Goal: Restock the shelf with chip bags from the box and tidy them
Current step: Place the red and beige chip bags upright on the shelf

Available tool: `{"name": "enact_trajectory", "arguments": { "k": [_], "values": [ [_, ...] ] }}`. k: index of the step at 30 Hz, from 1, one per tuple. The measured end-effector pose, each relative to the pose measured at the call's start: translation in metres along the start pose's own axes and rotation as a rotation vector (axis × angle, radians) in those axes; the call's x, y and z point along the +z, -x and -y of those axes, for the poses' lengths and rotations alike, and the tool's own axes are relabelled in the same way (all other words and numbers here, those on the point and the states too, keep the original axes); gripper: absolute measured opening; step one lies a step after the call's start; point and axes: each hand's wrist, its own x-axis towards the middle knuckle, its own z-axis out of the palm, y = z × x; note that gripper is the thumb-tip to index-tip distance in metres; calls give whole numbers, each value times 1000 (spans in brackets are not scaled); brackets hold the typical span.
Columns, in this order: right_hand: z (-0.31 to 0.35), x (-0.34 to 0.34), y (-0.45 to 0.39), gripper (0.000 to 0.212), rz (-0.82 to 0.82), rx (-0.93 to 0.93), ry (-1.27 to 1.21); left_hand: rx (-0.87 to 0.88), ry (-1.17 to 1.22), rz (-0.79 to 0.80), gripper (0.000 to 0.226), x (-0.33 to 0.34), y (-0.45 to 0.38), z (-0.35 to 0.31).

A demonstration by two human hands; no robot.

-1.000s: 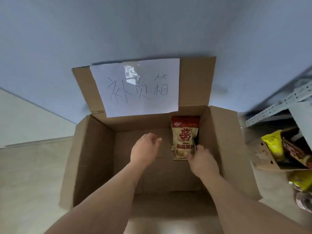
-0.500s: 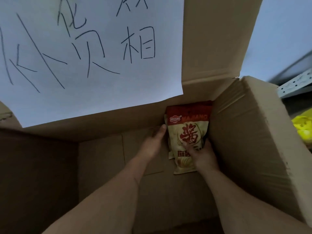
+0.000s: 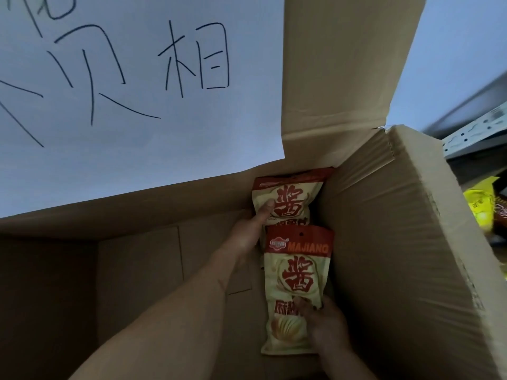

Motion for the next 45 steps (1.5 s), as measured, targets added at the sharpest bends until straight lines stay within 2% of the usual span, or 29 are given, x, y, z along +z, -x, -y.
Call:
{"name": "enact_trajectory", "arguments": {
  "k": [3, 7, 12, 16, 22, 28, 31, 33, 38, 42, 45],
  "values": [
    [-7, -4, 2, 17, 26, 14, -60, -10, 29, 2, 35, 7, -12, 6],
    [1, -19, 12, 19, 84, -10, -105, 27, 64, 32, 17, 15, -9, 0],
    [10, -33, 56, 23, 137, -54, -58, 38, 50, 45, 33, 14, 30, -18],
    [26, -53, 121, 25, 122, -114, -23, 50, 20, 100, 26, 18, 89, -43],
    [34, -107, 245, 20, 205, -196, -56, 81, 45, 188, 31, 28, 206, -91],
    [21, -171, 365, 20, 88, -407, -89, 262, -82, 211, 30, 54, 344, -148],
    [-7, -208, 420, 11, 24, -477, -134, 380, -138, 215, 14, 76, 422, -166],
    [-32, -231, 454, 7, -9, -494, -141, 438, -155, 242, 8, 97, 474, -173],
    [-85, -290, 527, 8, -91, -523, -276, 545, -257, 327, 35, 163, 574, -181],
    [-116, -335, 569, 13, -142, -537, -371, 610, -339, 426, 17, 226, 632, -189],
    [-131, -364, 590, 11, -194, -563, -447, 630, -391, 511, 16, 271, 660, -195]
  ]
}}
